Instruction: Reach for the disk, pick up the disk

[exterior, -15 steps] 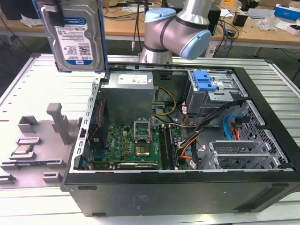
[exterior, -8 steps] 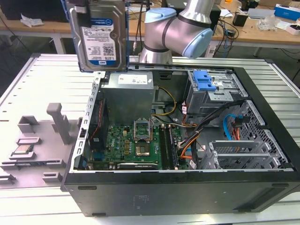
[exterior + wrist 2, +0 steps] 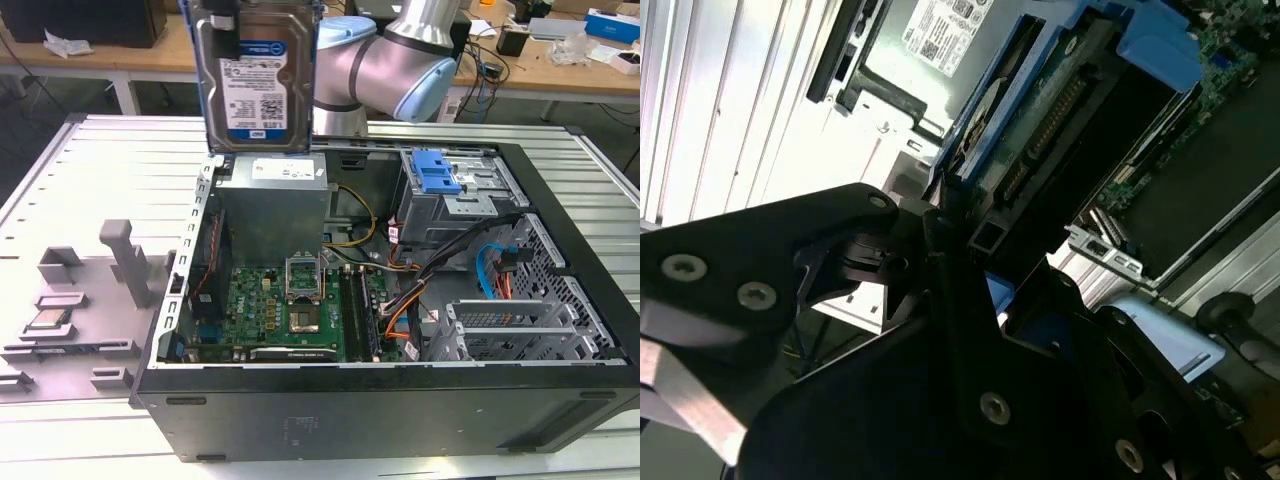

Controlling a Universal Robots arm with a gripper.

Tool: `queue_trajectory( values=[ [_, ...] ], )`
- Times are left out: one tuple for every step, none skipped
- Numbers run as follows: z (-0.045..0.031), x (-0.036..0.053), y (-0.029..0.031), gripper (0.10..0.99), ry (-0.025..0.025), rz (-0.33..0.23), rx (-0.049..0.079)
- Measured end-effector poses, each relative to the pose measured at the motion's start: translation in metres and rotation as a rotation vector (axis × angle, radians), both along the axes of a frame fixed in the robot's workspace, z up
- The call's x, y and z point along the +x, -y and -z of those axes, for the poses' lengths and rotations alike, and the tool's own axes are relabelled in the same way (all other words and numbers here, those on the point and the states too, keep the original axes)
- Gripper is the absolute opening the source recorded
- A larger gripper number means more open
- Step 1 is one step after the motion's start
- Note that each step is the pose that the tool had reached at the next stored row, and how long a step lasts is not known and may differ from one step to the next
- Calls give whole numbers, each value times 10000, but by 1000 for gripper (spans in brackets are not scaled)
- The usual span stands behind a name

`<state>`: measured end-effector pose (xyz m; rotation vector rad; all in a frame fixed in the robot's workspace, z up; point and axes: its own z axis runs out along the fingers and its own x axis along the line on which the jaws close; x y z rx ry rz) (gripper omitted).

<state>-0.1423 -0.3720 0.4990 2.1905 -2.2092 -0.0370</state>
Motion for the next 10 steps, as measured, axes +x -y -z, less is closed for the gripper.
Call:
queue_trajectory(
  values=[
    [0, 36, -1, 365, 0, 1, 0],
    [0, 70, -1, 365, 0, 3, 0],
    [0, 104, -1, 365, 0, 1, 0],
    [0, 136, -1, 365, 0, -1, 0],
    [0, 175, -2, 365, 0, 1, 0],
    [0, 208, -2, 365, 0, 2, 0],
    [0, 284, -2, 365, 0, -1, 0],
    [0, 333, -3, 365, 0, 1, 0],
    [0, 368, -3, 365, 0, 3, 0],
    [0, 416, -4, 365, -1, 0, 0]
  ],
)
